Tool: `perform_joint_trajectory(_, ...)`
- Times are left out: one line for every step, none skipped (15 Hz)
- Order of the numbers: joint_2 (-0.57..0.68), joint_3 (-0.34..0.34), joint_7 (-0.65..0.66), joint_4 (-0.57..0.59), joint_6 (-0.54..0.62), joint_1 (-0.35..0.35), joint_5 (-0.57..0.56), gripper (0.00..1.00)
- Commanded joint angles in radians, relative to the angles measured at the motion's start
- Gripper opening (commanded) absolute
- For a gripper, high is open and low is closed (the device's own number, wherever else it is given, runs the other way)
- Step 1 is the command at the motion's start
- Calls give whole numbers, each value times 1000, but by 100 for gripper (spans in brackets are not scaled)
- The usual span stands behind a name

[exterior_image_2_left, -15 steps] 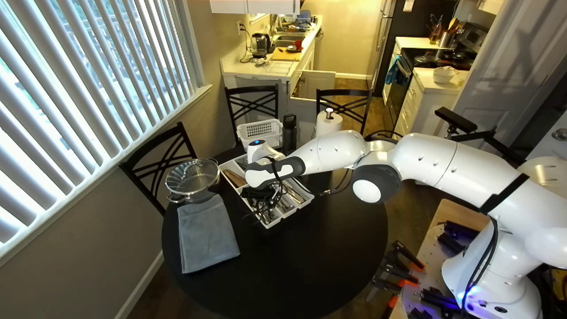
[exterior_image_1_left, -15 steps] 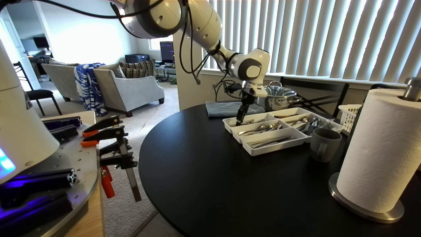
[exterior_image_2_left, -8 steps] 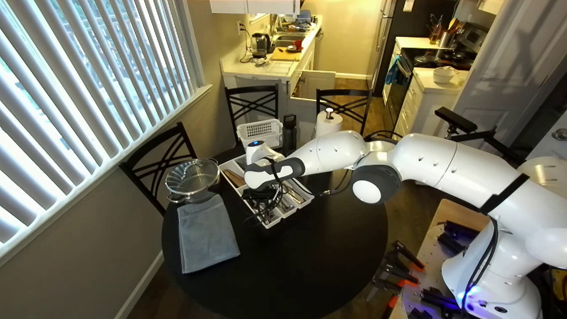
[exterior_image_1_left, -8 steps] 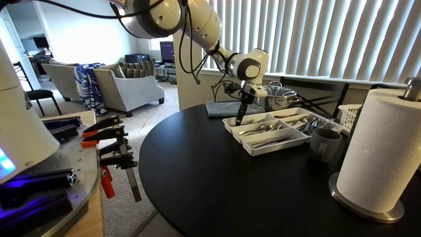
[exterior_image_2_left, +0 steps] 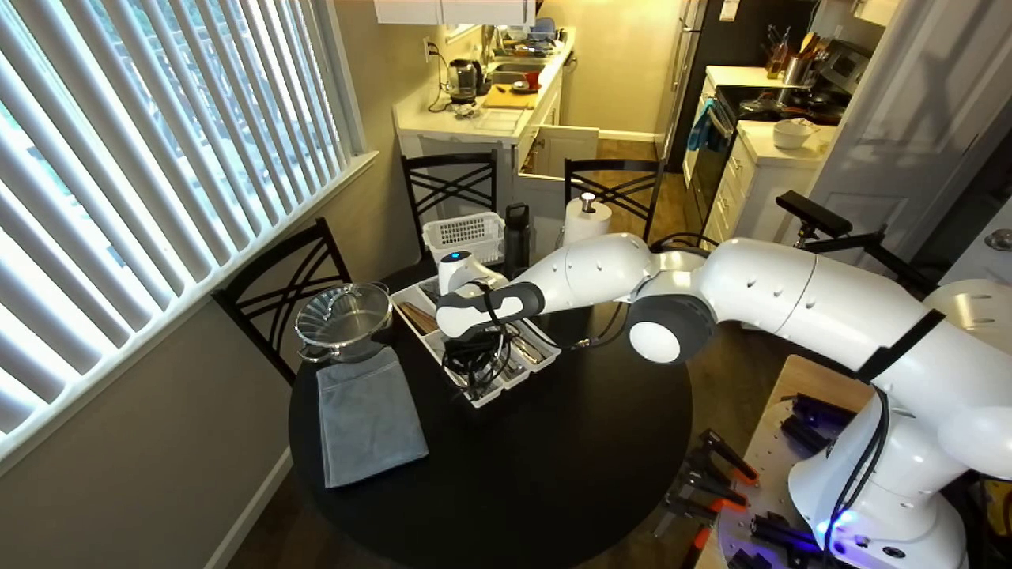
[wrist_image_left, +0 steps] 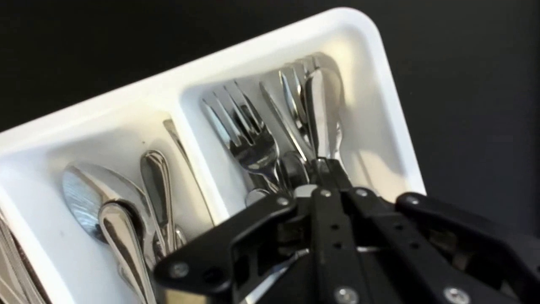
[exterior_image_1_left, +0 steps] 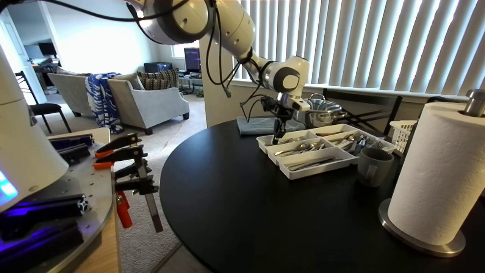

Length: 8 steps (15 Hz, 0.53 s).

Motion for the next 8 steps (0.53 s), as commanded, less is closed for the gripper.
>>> perform_joint_trajectory(0, 7, -108, 10, 18, -2, -10, 0)
perform_joint_trajectory(0, 1, -121, 25, 34, 2, -13, 0)
perform_joint_trajectory(0, -7, -128, 37, 49, 5, -17, 0)
perform_joint_trajectory(-1, -12, -136, 46, 65, 5, -19, 0)
perform_joint_trajectory(-2, -16, -139, 49, 78, 3, -22, 0)
perform_joint_trajectory(-2, -20, -142, 48, 88, 0, -26, 26)
perform_joint_trajectory(-2, -28, -138, 37, 89, -2, -33, 27)
perform_joint_trajectory(-3, -32, -138, 28, 86, -2, -38, 32)
